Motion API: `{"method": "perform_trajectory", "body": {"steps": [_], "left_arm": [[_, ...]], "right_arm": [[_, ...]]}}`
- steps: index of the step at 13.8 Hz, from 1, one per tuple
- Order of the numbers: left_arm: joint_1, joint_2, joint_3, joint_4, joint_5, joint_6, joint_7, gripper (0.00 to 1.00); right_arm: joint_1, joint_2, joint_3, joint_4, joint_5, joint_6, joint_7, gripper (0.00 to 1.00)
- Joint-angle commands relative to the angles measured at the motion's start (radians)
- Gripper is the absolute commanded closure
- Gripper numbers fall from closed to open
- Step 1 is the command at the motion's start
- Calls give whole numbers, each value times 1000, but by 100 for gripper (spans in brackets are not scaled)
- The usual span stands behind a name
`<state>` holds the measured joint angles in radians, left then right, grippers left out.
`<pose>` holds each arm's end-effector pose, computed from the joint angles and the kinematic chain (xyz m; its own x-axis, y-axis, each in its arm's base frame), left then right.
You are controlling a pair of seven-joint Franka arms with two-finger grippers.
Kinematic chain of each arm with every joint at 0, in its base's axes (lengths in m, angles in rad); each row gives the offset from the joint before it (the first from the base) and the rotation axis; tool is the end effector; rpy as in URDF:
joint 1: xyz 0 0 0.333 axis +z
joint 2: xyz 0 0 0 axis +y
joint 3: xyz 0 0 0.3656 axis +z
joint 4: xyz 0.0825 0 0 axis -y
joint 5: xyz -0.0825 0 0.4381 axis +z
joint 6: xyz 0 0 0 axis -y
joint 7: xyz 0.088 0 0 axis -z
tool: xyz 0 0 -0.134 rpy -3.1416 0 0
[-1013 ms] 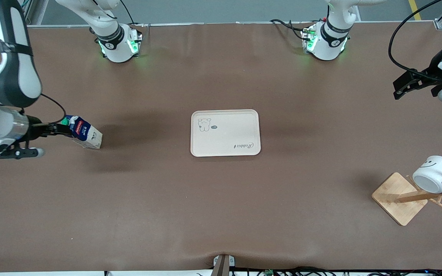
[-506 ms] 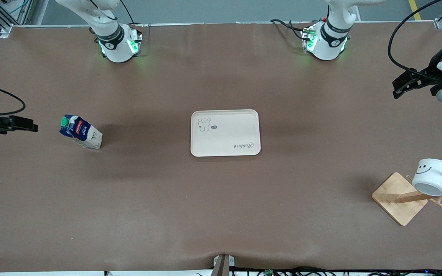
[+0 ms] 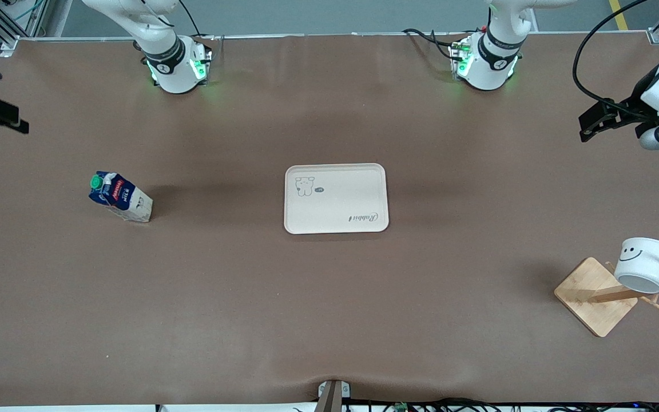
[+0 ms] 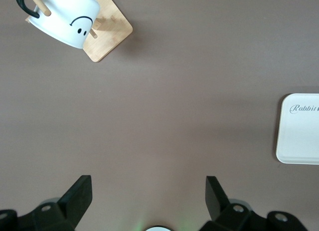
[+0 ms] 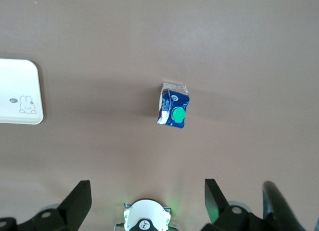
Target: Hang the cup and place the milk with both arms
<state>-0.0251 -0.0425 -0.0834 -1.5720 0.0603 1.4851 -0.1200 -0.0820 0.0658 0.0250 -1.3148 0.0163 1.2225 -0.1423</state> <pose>0.5806 -0.0558 0.6647 0.9992 0.0167 -0.0364 0.0142 -0.9975 -0.0686 0.5859 -0.0315 0.7101 0.9839 0.0916 -0.1533 0.0865 -0.9955 -0.0398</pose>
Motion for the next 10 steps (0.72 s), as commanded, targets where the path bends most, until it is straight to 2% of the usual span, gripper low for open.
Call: {"method": "perform_trajectory", "body": {"steps": [1,5,10], "left_arm": [[7,-5,4,12,-52,-22,26,0],[8,-7,7,13,-54,-22,69,0],[7,-4,10,15,-48,-22,79,0]], "right_arm": [[7,-105,0,-185,-13,61,15,0],[2,-124,-2,-216,-1,141,18,0],[-4,-123,-5,-225,4,135,113,0]]}}
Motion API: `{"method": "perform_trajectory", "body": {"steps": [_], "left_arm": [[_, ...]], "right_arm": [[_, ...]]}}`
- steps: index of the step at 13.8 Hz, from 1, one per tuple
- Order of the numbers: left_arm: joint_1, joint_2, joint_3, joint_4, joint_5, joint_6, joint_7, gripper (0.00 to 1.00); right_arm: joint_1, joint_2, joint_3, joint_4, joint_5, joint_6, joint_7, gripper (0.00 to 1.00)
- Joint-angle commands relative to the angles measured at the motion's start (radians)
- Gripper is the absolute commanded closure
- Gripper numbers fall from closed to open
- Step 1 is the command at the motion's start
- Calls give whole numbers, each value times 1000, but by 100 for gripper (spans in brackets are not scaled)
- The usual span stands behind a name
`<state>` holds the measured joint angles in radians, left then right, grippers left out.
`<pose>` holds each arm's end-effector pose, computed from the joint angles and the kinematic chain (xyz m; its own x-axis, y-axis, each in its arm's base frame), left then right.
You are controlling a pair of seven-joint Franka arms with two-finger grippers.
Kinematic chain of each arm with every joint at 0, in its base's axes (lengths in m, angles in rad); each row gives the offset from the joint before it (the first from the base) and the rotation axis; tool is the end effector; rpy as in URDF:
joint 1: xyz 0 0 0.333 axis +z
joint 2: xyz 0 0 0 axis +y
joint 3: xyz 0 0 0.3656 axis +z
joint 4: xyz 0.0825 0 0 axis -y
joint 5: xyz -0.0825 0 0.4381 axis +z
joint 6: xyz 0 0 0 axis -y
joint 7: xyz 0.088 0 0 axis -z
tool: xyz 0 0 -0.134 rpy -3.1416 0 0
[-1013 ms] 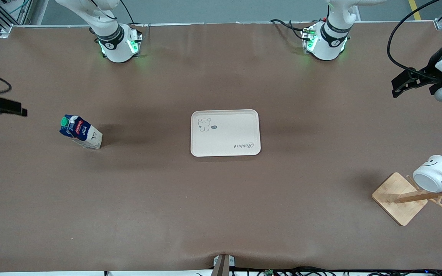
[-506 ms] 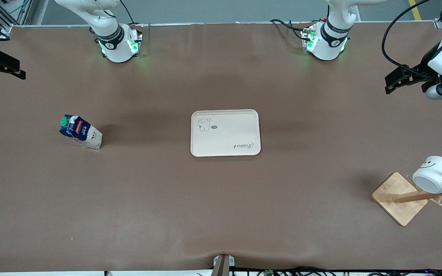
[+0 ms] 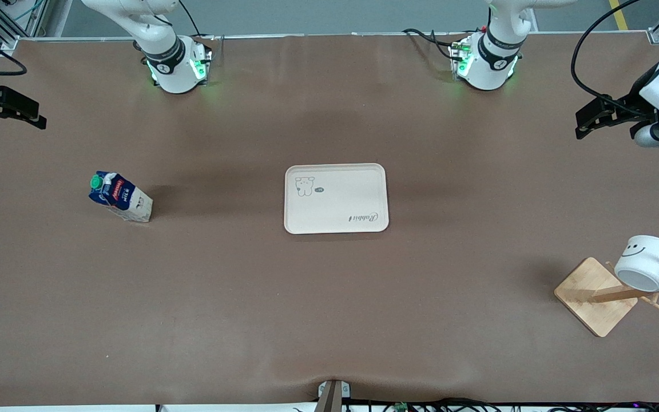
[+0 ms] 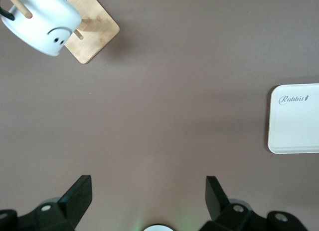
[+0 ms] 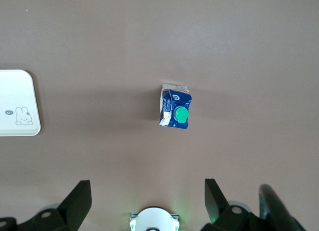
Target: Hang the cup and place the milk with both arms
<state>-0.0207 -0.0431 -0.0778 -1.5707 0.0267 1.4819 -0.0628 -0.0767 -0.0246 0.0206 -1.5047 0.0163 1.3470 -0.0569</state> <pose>0.5801 -0.0546 0.6653 0.9985 -0.0330 -0.0438 -0.0345 -0.9989 -0.0328 0.5710 -0.0294 0.6779 0.9913 0.0048 -0.1316 0.0018 -0.9997 -0.0232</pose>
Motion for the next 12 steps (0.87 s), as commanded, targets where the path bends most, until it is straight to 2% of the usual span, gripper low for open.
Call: {"method": "perform_trajectory", "body": {"steps": [1,12], "left_arm": [[2,-3,4,14,-13,-19,21,0],[-1,5,1,34,-5,-19,14,0]], "right_arm": [[-12,-34,-1,-40,4,9,29,0],[-20,-71,-1,-88,5,64,31,0]]}}
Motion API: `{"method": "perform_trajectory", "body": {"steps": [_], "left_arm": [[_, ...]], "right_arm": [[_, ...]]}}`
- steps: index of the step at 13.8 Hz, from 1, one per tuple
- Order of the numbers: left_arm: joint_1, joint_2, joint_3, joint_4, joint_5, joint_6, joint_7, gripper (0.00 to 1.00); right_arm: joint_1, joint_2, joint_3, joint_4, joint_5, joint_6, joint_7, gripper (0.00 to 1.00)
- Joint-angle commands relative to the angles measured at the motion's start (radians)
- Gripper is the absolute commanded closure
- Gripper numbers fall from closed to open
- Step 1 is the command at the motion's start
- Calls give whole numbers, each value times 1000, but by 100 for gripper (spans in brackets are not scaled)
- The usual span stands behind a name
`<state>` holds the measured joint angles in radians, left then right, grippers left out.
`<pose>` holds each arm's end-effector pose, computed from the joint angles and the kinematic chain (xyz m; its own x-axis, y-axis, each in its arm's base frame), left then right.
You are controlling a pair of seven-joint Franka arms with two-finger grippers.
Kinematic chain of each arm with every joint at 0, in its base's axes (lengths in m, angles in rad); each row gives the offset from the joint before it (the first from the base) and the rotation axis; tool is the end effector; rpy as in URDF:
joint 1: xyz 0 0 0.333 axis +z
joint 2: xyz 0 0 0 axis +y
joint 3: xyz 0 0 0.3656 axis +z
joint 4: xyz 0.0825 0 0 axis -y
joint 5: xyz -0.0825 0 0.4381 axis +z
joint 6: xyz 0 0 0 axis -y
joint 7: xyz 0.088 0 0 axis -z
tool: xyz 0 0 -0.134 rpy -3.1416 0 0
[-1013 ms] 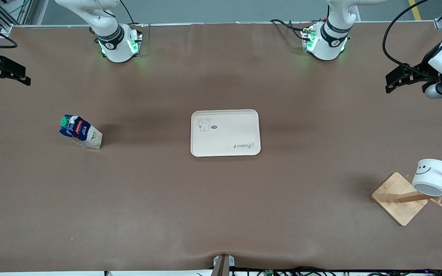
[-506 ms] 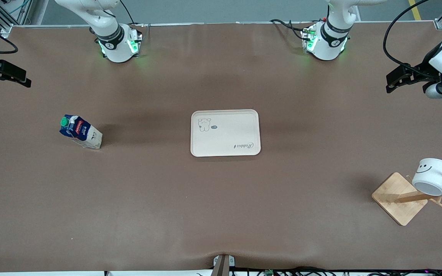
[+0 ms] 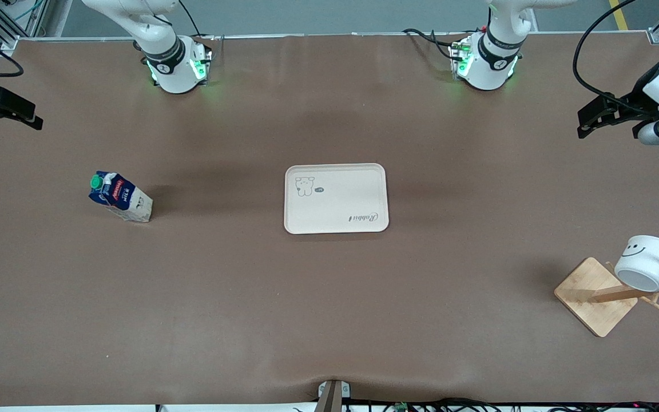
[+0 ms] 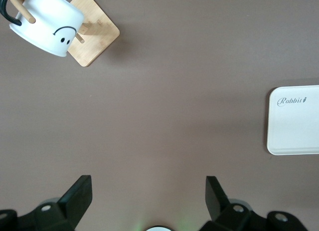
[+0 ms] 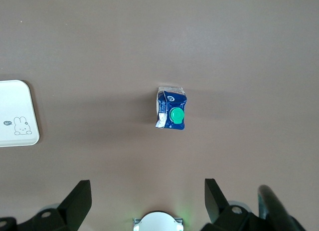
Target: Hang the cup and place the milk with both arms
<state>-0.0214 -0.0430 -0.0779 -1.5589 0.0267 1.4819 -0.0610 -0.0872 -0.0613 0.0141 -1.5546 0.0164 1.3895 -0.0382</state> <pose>0.5804 -0.0551 0.6713 0.9988 -0.0357 -0.0322 -0.0367 -0.9988 -0.0320 0.5627 -0.0385 0.6768 0.9942 -0.0317 -0.1029 -0.0338 -0.9992 -0.0194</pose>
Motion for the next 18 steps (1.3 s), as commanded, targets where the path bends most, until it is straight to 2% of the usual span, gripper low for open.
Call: {"method": "perform_trajectory", "body": {"steps": [1,18], "left_arm": [[-2,5,0,22,-5,-19,7,0],[1,5,0,20,-5,-19,10,0]], "right_arm": [[-9,-34,6,-38,5,32,12,0],[-11,-32,6,-38,33,34,12,0]]}}
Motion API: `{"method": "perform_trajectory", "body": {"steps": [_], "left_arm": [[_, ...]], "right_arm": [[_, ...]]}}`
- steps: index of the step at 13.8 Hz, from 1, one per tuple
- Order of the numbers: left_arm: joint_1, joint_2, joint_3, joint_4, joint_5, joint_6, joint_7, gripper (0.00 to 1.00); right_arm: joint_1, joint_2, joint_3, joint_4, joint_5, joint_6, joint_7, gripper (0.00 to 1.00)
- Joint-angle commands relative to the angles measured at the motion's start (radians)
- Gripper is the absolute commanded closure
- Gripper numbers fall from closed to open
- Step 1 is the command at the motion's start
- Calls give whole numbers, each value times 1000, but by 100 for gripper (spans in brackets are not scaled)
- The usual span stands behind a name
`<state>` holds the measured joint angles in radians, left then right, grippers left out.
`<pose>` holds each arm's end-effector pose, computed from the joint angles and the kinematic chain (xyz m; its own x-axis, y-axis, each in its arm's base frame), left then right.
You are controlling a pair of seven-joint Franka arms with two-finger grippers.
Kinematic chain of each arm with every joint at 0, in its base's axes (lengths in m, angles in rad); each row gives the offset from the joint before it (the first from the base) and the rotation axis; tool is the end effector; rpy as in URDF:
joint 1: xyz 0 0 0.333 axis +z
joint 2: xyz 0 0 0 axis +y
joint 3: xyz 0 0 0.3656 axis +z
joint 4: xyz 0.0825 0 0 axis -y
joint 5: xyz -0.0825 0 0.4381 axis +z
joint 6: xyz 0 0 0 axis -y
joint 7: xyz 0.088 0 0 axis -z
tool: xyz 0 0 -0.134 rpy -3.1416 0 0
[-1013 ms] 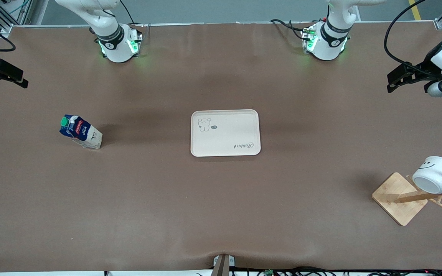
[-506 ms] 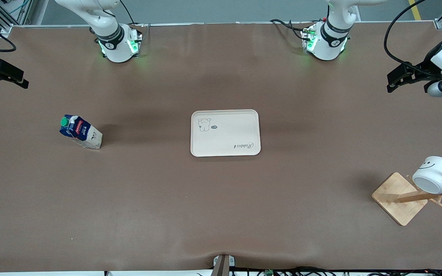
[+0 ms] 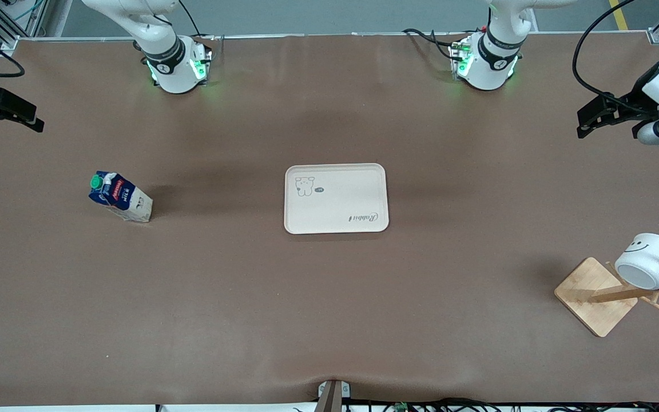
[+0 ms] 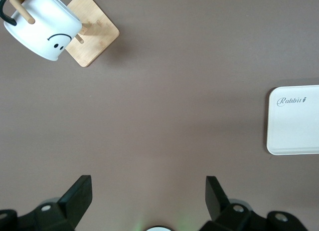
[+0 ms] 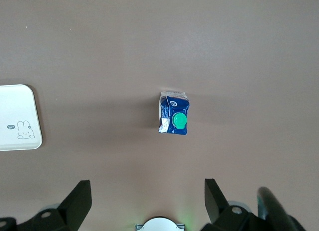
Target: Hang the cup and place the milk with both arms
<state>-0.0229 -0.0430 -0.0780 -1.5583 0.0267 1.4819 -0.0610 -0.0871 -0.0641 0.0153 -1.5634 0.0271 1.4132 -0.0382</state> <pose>0.5804 -0.0561 0.6716 0.9988 -0.0373 -0.0316 -0.0383 -0.9988 -0.0320 0.5650 -0.0363 0.6757 0.9960 -0.0292 -0.0849 -0.0318 -0.9991 -0.0293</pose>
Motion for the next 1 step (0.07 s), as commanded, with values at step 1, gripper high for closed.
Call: {"method": "perform_trajectory", "body": {"steps": [1], "left_arm": [[3,5,0,20,-5,-19,10,0]], "right_arm": [[-11,-29,5,-29,22,10,11,0]]}}
